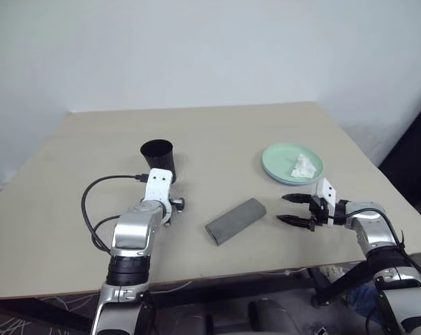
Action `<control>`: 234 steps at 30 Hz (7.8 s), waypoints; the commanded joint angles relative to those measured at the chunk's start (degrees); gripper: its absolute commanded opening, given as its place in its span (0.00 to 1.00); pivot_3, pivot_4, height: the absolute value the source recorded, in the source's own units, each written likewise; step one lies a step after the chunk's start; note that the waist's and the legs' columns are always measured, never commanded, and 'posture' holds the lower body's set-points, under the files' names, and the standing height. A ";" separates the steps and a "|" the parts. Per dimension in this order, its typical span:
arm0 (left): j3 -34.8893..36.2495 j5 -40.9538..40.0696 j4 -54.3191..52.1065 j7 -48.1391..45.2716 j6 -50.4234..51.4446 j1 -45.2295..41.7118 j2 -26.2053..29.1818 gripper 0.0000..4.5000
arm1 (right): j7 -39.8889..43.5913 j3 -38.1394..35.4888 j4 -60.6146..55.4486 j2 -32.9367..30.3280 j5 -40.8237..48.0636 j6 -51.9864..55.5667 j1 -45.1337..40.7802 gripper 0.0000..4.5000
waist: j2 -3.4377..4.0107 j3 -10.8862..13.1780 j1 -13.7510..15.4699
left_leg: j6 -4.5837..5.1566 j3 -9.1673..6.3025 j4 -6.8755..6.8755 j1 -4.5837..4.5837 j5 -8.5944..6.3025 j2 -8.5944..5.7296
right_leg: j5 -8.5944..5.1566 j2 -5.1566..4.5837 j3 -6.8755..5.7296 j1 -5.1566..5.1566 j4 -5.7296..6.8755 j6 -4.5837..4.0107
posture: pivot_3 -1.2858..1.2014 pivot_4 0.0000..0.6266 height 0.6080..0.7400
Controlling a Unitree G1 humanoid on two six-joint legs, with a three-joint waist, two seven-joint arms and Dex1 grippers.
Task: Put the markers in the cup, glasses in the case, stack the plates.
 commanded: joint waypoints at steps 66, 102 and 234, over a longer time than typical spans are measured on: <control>1.24 2.35 58.01 -3.83 -93.37 -28.49 9.36 0.07 | -2.91 -0.64 -0.91 0.02 -0.94 -2.19 -3.25 0.81 | -0.08 0.00 0.14 | 0.00 0.11 -0.13 -0.20 0.05 -0.12 | 0.02 -0.04 -0.12 -0.01 -0.17 0.04 | 0.52 0.00 1.00; -0.08 -22.73 14.15 -51.87 -40.75 -7.41 36.75 0.56 | -2.82 0.00 -2.00 0.54 -1.35 -0.80 -3.39 0.81 | -0.10 0.01 -1.27 | -0.06 0.02 -0.18 -0.07 0.04 -0.01 | 0.01 -0.02 -0.09 -0.05 -0.05 0.06 | 0.52 0.00 1.00; 0.77 -17.31 22.92 -45.58 -63.02 -5.43 15.17 0.70 | -2.23 -5.03 -4.94 0.48 4.32 3.74 -5.07 0.81 | -0.20 0.00 -1.81 | 0.01 0.04 -0.12 -0.14 -0.02 -0.03 | 0.07 -0.02 -0.07 -0.06 -0.02 0.15 | 0.52 0.00 1.00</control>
